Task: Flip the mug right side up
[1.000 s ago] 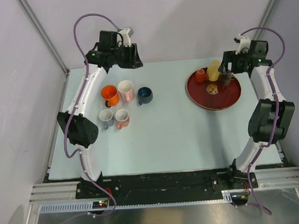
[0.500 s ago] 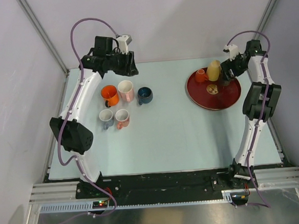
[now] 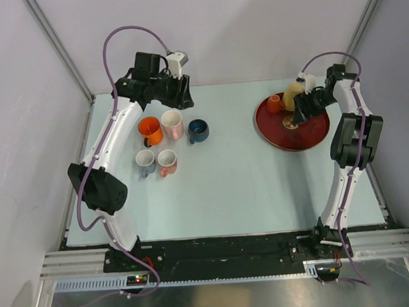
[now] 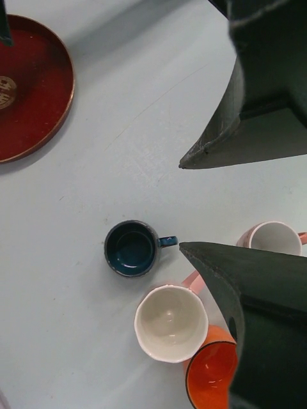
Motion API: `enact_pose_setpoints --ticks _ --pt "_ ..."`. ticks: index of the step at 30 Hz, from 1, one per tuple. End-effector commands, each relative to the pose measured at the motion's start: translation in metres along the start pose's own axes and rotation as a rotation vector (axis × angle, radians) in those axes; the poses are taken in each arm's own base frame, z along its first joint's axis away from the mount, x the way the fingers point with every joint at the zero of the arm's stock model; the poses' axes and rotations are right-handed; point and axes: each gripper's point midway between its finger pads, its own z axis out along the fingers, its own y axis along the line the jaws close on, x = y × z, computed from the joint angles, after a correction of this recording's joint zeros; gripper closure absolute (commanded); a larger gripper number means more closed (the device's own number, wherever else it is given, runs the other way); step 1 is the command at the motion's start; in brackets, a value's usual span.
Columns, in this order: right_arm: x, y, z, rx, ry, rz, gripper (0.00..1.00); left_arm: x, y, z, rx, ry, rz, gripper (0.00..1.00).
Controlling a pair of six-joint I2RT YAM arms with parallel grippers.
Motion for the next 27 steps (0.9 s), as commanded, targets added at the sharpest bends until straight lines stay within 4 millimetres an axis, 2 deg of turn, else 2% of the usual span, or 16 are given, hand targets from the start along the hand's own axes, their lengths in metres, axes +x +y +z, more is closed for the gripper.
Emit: enact_pose_setpoints --ticks 1,6,10,14,18,21,24,27 --pt "-0.026 0.000 -0.047 0.065 -0.079 -0.038 0.17 -0.006 -0.012 -0.017 0.016 -0.032 0.057 0.46" --pt "-0.008 -0.046 -0.051 0.188 0.016 -0.119 0.13 0.004 -0.010 -0.019 0.001 -0.012 0.063 0.46" --pt "-0.013 -0.079 -0.045 0.268 0.007 -0.194 0.07 0.007 -0.012 -0.026 -0.003 -0.010 0.073 0.46" --pt "-0.028 -0.097 -0.036 0.285 -0.026 -0.262 0.05 0.013 -0.012 -0.034 -0.019 -0.005 0.092 0.46" --pt "-0.038 -0.103 -0.023 0.280 -0.050 -0.330 0.04 0.022 -0.010 -0.037 -0.032 0.014 0.098 0.46" --pt "-0.041 -0.100 -0.014 0.258 -0.060 -0.358 0.03 0.024 -0.010 -0.037 -0.032 0.020 0.099 0.46" --pt "-0.037 -0.089 -0.009 0.222 -0.052 -0.352 0.05 0.024 -0.010 -0.036 -0.031 0.020 0.101 0.46" --pt "-0.026 -0.068 -0.006 0.168 -0.036 -0.325 0.07 0.024 -0.010 -0.034 -0.030 0.024 0.106 0.46"
